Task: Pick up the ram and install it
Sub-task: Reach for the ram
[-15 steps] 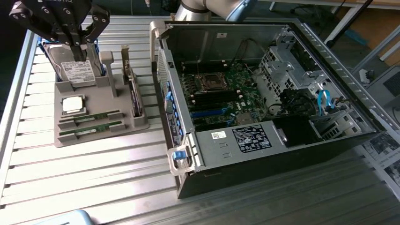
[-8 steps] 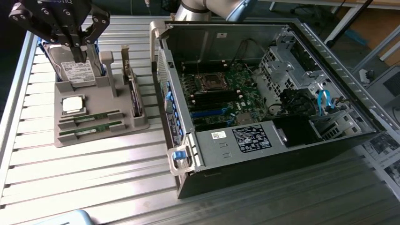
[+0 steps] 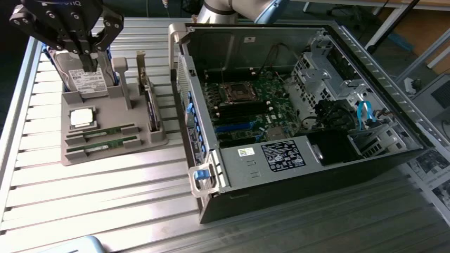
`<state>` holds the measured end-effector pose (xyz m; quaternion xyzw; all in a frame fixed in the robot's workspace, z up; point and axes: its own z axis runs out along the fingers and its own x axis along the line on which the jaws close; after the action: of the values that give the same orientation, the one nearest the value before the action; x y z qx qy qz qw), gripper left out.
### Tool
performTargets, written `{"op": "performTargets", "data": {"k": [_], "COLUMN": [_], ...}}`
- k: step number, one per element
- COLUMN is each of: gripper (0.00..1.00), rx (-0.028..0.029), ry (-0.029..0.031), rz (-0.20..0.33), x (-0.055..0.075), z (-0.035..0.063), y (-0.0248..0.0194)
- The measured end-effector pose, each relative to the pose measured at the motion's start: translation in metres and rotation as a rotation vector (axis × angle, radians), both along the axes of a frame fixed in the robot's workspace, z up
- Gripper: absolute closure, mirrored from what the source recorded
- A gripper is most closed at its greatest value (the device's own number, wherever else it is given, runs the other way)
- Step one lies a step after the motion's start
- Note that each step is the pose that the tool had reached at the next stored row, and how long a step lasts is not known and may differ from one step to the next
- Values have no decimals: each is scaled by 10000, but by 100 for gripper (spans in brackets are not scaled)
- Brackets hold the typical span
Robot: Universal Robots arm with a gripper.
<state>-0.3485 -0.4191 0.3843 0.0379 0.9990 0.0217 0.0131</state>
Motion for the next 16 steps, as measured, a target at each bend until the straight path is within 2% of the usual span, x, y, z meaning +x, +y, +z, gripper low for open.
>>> {"op": "performTargets", "data": {"k": [8,16], "gripper": [89,89], "rx": [0,0], "ry": [0,-1], "rz": [0,0], "x": [-1,-2], "z": [-6,-12], "y": [-31,-90]}}
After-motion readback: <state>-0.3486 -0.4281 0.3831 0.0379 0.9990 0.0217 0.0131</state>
